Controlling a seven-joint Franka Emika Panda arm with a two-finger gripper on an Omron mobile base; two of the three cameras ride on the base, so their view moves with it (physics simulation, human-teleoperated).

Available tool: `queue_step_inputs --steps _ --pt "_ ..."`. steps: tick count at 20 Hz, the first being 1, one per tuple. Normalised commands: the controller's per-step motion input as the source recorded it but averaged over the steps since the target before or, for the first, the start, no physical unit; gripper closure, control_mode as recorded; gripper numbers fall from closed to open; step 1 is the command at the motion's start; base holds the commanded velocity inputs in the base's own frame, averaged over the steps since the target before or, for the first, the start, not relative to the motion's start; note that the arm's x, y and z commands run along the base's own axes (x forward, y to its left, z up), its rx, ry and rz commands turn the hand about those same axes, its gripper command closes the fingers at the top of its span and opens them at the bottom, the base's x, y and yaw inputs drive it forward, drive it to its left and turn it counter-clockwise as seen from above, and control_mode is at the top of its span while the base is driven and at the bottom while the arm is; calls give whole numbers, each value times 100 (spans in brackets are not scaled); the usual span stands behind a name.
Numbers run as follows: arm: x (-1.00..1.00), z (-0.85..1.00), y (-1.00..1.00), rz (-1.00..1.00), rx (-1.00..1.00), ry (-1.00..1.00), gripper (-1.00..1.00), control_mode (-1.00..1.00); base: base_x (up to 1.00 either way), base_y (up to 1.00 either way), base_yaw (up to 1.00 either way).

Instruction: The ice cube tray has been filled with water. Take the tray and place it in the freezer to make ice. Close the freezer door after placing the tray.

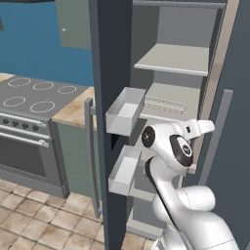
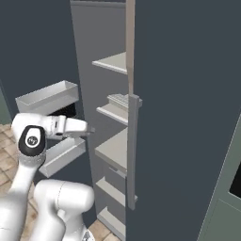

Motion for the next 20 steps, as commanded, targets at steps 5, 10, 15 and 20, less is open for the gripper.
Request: queue_step_inputs --steps 5,10,15,20 --pt "-49 0 0 0 0 -22 -100 -100 0 0 0" --pt "-44 7 0 3 4 -20 -100 -100 0 0 0" --pt "-55 0 0 7 2 -23 -100 -100 0 0 0" --pt "-74 0 0 0 0 -33 -100 -100 0 0 0"
